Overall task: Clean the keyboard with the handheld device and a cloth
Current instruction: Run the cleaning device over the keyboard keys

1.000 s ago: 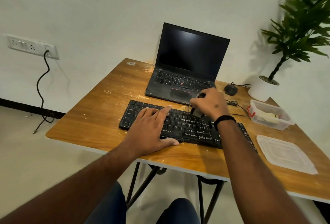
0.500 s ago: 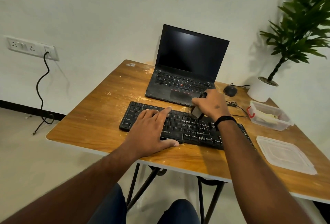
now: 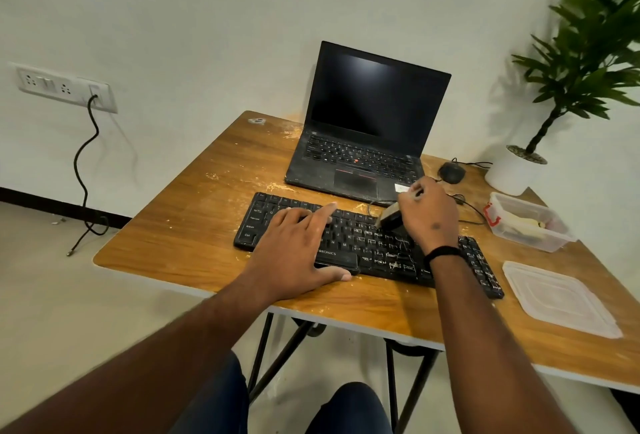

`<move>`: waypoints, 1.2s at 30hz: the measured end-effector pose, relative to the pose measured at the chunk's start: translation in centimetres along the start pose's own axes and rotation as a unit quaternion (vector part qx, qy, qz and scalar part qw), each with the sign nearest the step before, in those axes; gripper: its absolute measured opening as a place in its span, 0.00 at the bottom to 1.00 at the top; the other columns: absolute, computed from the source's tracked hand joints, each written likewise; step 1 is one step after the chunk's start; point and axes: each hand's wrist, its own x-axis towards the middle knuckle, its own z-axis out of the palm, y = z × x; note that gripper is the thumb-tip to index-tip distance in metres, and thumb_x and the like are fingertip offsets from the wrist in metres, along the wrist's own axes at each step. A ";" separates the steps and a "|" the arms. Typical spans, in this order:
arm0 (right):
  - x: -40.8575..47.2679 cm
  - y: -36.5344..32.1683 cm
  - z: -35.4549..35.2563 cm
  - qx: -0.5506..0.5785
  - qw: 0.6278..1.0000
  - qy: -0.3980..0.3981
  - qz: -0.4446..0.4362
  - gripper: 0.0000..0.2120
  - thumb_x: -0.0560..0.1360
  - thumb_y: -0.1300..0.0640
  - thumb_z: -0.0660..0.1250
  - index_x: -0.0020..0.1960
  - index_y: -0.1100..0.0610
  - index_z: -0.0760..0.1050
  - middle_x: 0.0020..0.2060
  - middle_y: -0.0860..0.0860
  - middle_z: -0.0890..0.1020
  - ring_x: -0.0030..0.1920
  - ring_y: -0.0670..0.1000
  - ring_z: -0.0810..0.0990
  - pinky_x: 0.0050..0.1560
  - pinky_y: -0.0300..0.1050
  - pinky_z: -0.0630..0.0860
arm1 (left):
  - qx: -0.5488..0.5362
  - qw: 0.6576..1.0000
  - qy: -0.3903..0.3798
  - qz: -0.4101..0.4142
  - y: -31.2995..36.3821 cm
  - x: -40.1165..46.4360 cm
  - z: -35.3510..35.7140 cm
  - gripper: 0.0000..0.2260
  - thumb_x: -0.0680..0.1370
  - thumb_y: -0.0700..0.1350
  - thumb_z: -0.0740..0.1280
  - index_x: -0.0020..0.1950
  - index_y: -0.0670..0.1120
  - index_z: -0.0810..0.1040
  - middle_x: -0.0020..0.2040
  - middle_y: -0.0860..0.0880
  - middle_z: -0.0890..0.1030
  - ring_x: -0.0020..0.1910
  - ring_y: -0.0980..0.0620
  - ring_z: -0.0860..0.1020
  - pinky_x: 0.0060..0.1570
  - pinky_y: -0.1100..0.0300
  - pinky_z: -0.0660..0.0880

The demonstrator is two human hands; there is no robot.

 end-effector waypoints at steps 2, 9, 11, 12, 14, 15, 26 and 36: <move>0.2 -0.3 -0.3 0.001 1.000 -0.022 -0.017 0.04 0.76 0.54 0.62 0.47 0.54 0.73 0.36 0.48 0.77 0.36 0.48 0.76 0.33 0.43 0.73 | -0.002 1.000 -0.003 -0.001 0.0 0.0 0.0 0.51 0.69 0.79 0.60 0.82 0.53 0.47 0.73 0.54 0.72 0.73 0.52 0.65 0.77 0.51 0.54; -0.6 0.4 -0.5 -0.035 0.999 0.019 -0.007 0.07 0.77 0.51 0.62 0.47 0.54 0.72 0.35 0.49 0.78 0.35 0.49 0.76 0.31 0.41 0.68 | 0.000 1.000 -0.001 0.003 0.0 0.0 0.0 0.51 0.69 0.79 0.60 0.82 0.53 0.47 0.72 0.54 0.73 0.72 0.52 0.66 0.77 0.51 0.55; -0.6 0.3 -0.7 -0.012 0.998 -0.046 -0.031 0.07 0.75 0.51 0.65 0.45 0.55 0.72 0.37 0.50 0.78 0.38 0.50 0.77 0.34 0.45 0.74 | -0.001 1.000 -0.002 0.003 0.0 0.0 0.1 0.51 0.69 0.79 0.60 0.82 0.53 0.47 0.72 0.54 0.73 0.72 0.52 0.66 0.77 0.51 0.55; -0.4 0.1 -1.0 0.004 0.997 -0.063 -0.036 0.07 0.75 0.51 0.66 0.45 0.55 0.73 0.38 0.51 0.79 0.39 0.51 0.78 0.36 0.47 0.77 | -0.001 1.000 -0.001 0.003 -0.1 0.0 0.1 0.51 0.69 0.79 0.60 0.82 0.53 0.47 0.72 0.54 0.73 0.72 0.52 0.65 0.77 0.51 0.55; -0.2 0.2 -1.4 0.006 0.999 -0.031 -0.035 0.07 0.75 0.50 0.65 0.45 0.54 0.73 0.37 0.50 0.79 0.39 0.51 0.79 0.37 0.47 0.77 | 0.001 1.000 -0.001 0.004 -0.2 0.0 0.2 0.51 0.69 0.79 0.59 0.82 0.53 0.46 0.72 0.54 0.73 0.72 0.52 0.65 0.77 0.51 0.55; -0.3 0.3 -1.3 -0.005 1.000 0.004 -0.028 0.07 0.75 0.50 0.64 0.46 0.54 0.73 0.36 0.49 0.78 0.38 0.51 0.78 0.35 0.46 0.75 | 0.003 1.000 0.000 0.004 -0.2 0.0 0.3 0.51 0.69 0.79 0.59 0.82 0.53 0.46 0.72 0.54 0.73 0.72 0.52 0.65 0.77 0.51 0.55; -1.0 0.3 -0.8 0.014 1.000 0.027 0.004 0.08 0.76 0.51 0.64 0.46 0.56 0.73 0.36 0.49 0.77 0.38 0.52 0.77 0.34 0.45 0.72 | 0.005 1.000 -0.001 0.004 -0.2 0.1 0.3 0.51 0.68 0.80 0.58 0.82 0.53 0.46 0.72 0.54 0.73 0.72 0.52 0.66 0.77 0.50 0.56; -0.7 0.5 -0.5 0.067 0.997 -0.026 -0.020 0.08 0.79 0.53 0.64 0.47 0.58 0.73 0.38 0.49 0.77 0.38 0.48 0.76 0.33 0.41 0.70 | 0.007 1.000 -0.005 0.002 -0.1 0.1 0.2 0.52 0.69 0.80 0.59 0.82 0.53 0.46 0.72 0.54 0.73 0.72 0.52 0.65 0.77 0.51 0.54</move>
